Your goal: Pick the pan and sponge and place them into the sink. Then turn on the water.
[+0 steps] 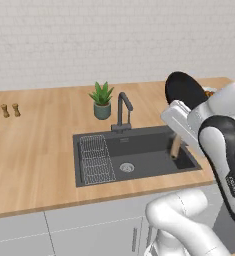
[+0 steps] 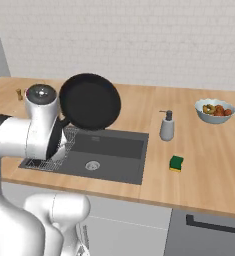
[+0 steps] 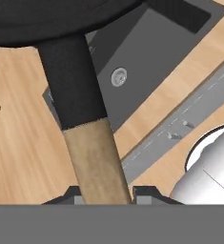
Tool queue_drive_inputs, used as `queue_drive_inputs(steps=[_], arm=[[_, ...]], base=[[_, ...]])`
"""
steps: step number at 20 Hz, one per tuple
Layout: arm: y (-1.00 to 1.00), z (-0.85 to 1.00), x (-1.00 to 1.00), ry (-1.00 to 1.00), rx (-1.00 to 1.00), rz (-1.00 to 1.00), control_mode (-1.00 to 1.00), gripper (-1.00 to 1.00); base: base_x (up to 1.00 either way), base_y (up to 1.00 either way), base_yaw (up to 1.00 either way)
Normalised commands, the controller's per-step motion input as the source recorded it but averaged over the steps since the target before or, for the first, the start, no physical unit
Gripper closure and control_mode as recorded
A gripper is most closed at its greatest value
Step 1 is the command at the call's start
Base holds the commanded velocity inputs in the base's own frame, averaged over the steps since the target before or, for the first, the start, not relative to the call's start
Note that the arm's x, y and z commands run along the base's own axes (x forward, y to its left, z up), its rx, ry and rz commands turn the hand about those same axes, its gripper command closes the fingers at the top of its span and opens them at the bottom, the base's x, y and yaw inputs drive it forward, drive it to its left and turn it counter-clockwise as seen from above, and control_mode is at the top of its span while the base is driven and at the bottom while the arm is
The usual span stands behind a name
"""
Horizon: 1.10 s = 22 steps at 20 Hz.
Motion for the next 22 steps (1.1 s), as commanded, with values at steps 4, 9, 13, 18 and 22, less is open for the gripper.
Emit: queue_drive_inputs(steps=[4, 9, 13, 18, 22], arm=[[-0.97, 0.23, 0.11, 0.09, 0.00, 0.09, -1.00, 1.00], [-0.96, 0.05, 0.21, 0.00, 0.02, 0.30, -1.00, 1.00], [-0.72, 0.00, 0.51, 0.07, -0.03, 0.37, -1.00, 1.00], [-0.45, -0.06, 0.71, 0.03, -0.11, 0.40, -1.00, 1.00], [-0.26, -0.18, 0.60, -0.06, -0.12, 0.31, -1.00, 1.00]], base=[[0.00, 0.00, 0.00], [0.00, 0.00, 0.00], [0.00, 0.00, 0.00], [0.00, 0.00, 0.00], [0.00, 0.00, 0.00]])
